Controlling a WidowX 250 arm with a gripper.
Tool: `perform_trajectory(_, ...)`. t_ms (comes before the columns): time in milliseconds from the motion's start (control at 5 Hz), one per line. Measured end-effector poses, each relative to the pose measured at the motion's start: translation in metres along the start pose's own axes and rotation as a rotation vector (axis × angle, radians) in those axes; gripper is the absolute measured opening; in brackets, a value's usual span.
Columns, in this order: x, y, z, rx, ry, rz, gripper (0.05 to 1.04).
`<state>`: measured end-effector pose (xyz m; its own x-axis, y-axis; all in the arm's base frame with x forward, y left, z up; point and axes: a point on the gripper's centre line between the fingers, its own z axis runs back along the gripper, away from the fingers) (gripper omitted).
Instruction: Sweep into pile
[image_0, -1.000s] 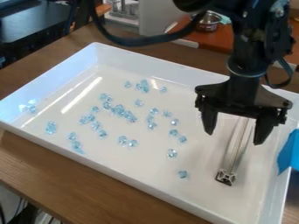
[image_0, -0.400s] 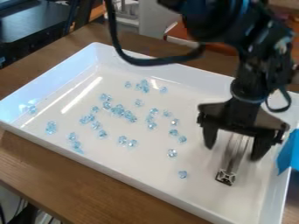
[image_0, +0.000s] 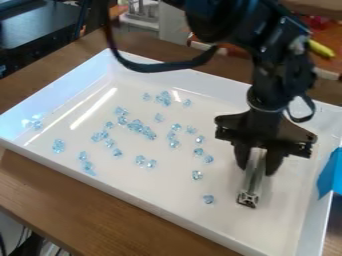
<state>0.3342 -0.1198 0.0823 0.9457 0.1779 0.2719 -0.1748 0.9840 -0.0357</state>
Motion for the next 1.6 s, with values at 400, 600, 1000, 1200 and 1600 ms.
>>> perform_trajectory(400, 0.000, 0.040, 0.000, -0.007, 0.046, 0.006, 0.376)
perform_trajectory(600, 0.006, 0.067, -0.002, -0.017, 0.050, 0.022, 0.376)
perform_trajectory(1000, 0.006, 0.125, -0.001, -0.020, 0.080, 0.037, 0.375)
perform_trajectory(1200, -0.004, 0.154, 0.004, -0.019, 0.132, 0.015, 0.375)
perform_trajectory(1600, -0.009, 0.227, 0.009, 0.001, 0.127, -0.034, 0.375)
